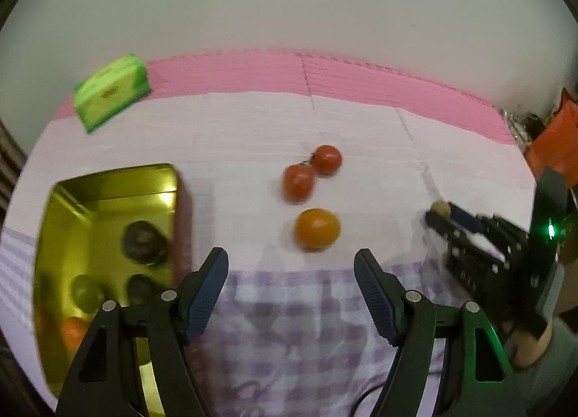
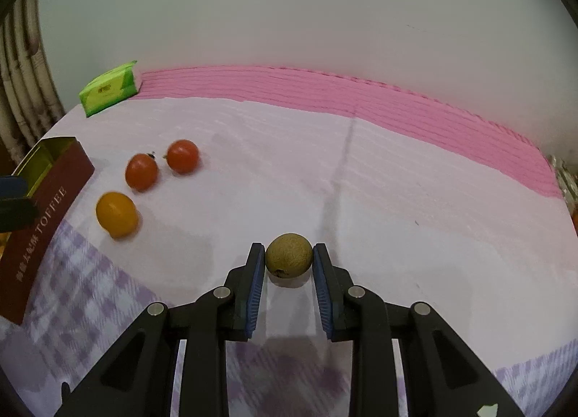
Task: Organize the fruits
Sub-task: 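Grasp the yellow-orange fruit with the left gripper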
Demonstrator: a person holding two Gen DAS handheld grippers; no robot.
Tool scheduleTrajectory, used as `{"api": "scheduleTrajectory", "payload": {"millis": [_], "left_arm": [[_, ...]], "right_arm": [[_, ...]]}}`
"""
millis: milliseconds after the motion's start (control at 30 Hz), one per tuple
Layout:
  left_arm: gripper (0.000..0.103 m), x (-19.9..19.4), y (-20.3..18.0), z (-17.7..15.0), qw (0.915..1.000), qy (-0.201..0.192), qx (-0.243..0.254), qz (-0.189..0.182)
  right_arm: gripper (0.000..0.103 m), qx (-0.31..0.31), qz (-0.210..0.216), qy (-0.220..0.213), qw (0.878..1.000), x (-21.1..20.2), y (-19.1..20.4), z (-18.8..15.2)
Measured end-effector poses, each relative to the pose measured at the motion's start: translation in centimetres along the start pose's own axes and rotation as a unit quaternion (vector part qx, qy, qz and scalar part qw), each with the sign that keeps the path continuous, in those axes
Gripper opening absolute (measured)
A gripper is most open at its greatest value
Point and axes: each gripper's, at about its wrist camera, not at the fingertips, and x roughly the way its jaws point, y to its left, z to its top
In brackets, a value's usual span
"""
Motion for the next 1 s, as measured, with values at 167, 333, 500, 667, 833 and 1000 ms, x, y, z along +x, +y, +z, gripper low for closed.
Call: {"api": "scheduleTrajectory", "payload": {"millis": [167,333,500,667,833,1000], "left_arm": [[0.073,2.4,-1.0,0.5,0.9997,0.017,0.001,0.015],[0.072,4.2,-1.3,0.6,0.9994,0.032,0.001,0.014],[0.07,5.7,-1.6,1.1,0.9992,0.037,-0.002,0.014],[0.038,6.0,-1.8,1.0,0.9989,0.046,-0.003,0.004],[0.038,3.8,-1.4,0.5,0.9995,0.03,0.0,0.007],[0.038,1.1,0.0,-0.2,0.9996,0.021,-0.015,0.014]], "right_arm": [[0.025,0.005,-0.003,0.0,1.0,0.0,-0.6,-0.7],[0.025,0.011,0.001,0.0,1.0,0.1,-0.7,-0.6],[0.025,0.014,0.004,-0.001,1.0,-0.1,-1.2,-0.8],[0.025,0.013,0.004,0.0,1.0,0.0,-1.0,-0.8],[0.025,0.012,0.002,0.0,1.0,0.0,-0.8,-0.7],[0.025,0.012,0.003,0.0,1.0,0.0,-0.8,-0.7]]}}
